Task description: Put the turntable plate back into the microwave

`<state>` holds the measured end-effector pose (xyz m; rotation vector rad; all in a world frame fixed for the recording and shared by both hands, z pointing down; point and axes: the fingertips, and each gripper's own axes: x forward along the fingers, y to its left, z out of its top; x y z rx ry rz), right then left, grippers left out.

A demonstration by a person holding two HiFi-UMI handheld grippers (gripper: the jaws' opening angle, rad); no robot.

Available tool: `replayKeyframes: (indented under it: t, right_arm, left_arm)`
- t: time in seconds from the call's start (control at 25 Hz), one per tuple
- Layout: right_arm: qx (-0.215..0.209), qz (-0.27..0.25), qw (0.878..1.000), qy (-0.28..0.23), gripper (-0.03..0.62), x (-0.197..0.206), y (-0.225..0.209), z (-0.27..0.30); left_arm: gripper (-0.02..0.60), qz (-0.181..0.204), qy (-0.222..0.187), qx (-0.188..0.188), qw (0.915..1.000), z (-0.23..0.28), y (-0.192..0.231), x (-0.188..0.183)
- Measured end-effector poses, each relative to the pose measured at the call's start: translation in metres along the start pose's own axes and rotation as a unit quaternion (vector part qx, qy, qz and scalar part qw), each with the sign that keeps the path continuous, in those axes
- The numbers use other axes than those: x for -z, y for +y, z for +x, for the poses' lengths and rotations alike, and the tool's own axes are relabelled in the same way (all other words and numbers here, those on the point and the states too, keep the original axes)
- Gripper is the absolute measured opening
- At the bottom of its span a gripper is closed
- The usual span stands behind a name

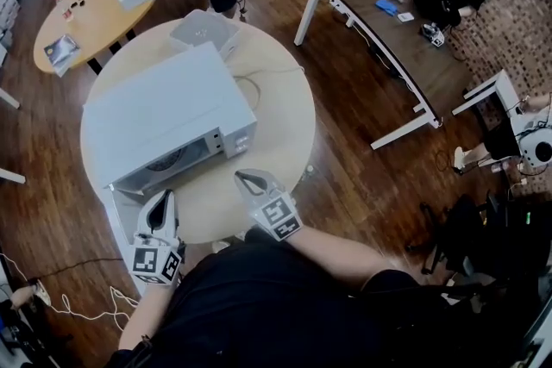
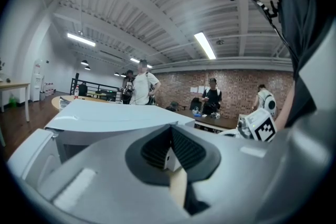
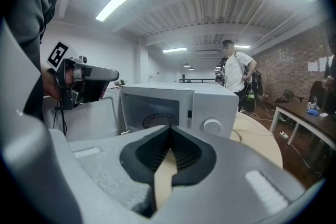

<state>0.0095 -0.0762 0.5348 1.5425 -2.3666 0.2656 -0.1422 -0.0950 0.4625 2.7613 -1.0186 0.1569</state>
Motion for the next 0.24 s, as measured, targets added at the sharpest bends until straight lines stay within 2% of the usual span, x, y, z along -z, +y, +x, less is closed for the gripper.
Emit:
replayKeyframes:
  t: [0.24]
  right_arm:
    - [0.009, 0.008, 1.0, 0.005, 0.002, 0.004, 0.013, -0.001]
  left_arm:
    - [0.005, -0.024, 0.01, 0.003, 0.9997, -0.006, 0.01, 0.005]
